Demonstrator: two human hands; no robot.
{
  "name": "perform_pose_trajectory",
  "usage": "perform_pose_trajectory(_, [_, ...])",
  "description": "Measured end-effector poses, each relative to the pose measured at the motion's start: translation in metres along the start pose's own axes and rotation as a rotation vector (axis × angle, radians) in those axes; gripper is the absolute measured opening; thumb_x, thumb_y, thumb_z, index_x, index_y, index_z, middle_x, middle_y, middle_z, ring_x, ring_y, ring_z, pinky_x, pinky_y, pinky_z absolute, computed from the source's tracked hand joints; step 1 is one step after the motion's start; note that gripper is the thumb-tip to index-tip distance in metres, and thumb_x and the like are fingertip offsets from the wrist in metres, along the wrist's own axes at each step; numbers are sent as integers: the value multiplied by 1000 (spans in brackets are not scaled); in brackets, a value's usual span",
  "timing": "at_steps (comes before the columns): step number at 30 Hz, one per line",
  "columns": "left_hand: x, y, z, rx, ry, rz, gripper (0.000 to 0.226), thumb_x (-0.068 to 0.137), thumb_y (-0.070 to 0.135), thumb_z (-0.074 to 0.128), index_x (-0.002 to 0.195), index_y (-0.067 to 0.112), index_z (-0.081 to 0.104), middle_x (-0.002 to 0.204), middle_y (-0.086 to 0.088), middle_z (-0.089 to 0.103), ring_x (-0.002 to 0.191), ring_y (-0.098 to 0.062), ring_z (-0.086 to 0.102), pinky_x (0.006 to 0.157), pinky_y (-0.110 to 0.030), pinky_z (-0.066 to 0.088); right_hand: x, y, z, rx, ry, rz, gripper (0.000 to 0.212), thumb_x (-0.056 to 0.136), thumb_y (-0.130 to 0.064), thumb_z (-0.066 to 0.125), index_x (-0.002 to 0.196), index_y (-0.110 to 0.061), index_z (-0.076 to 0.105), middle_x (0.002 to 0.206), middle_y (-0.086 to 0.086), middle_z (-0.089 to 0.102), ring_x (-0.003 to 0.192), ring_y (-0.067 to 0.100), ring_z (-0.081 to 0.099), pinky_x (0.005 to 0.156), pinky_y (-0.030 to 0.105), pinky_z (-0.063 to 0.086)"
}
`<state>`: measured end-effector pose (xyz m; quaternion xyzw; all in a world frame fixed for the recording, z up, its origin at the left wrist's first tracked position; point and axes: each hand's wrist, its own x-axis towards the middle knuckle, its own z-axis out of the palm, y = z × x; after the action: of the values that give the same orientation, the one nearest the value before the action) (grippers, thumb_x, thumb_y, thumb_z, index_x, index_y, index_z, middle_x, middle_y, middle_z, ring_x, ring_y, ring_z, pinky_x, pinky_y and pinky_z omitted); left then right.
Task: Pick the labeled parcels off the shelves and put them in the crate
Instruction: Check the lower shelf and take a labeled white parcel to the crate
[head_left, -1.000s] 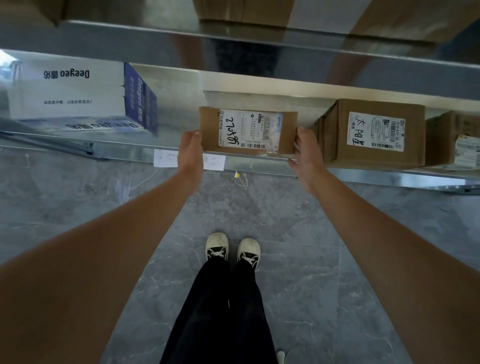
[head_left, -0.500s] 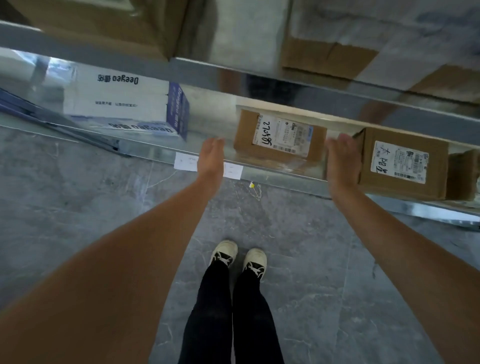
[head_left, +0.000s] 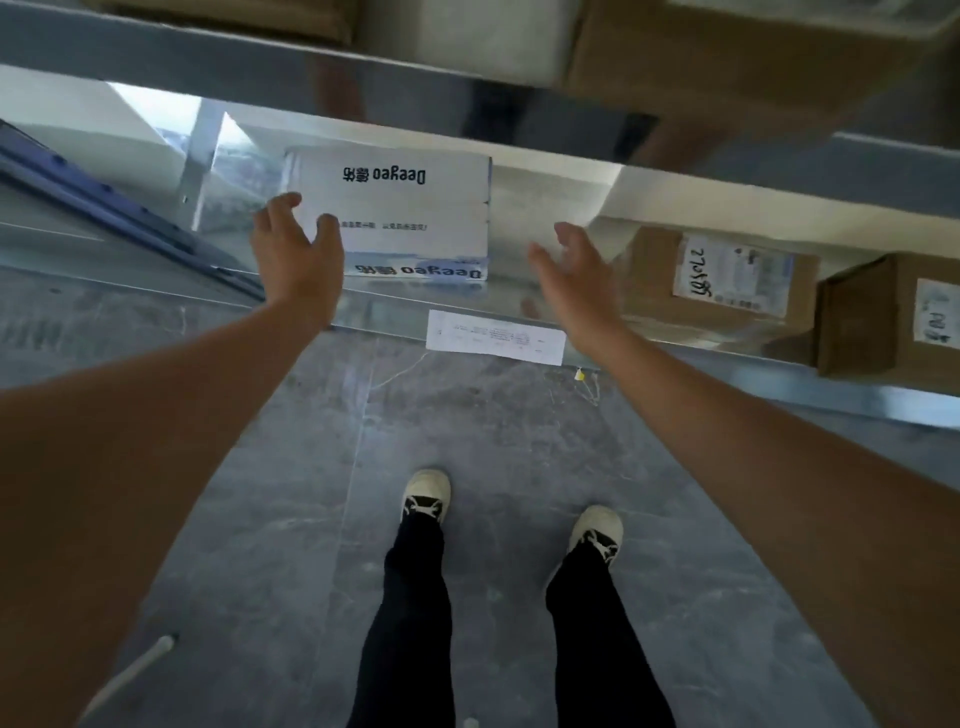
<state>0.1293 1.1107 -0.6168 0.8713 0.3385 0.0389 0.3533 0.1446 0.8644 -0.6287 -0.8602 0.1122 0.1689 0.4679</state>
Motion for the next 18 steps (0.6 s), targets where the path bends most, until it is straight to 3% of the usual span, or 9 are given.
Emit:
perform_pose_trajectory(6, [57,-39,-12,-15,-194,-199,58,100,33,38,151,9,25,156,-11,28,142,-25,29,117,-34,24,18,-9,59,93,3,209,55,100,-44,47,145,-14,45,148,5,47,134,22,44,98,24,33])
perform_pose_trajectory(9, [63,-56,-4,-207,-277,-361,57,102,37,33,152,10,22,156,-9,29,140,-27,32,114,-39,26,30,-11,65,106,2,271,62,99,-52,42,149,-16,39,154,5,39,140,24,38,108,32,31])
perform_pose_trajectory(12, [61,-60,12,-323,-348,-448,55,104,39,28,150,11,24,153,-8,31,139,-25,32,113,-41,26,35,-13,67,176,-44,323,67,99,-57,39,153,-18,32,159,3,31,143,25,32,115,42,27])
perform_pose_trajectory(16, [66,-63,22,-375,-351,-480,48,104,37,29,144,10,34,142,-10,43,120,-22,43,99,-35,34,41,-15,78,260,-139,345,59,101,-52,37,148,-17,38,155,3,38,140,22,35,113,38,28])
perform_pose_trajectory(18, [69,-66,21,-403,-326,-491,48,102,37,33,141,10,40,141,-11,46,122,-24,47,102,-35,36,42,-18,87,309,-136,370,58,100,-53,40,146,-18,41,152,5,42,138,23,39,114,41,31])
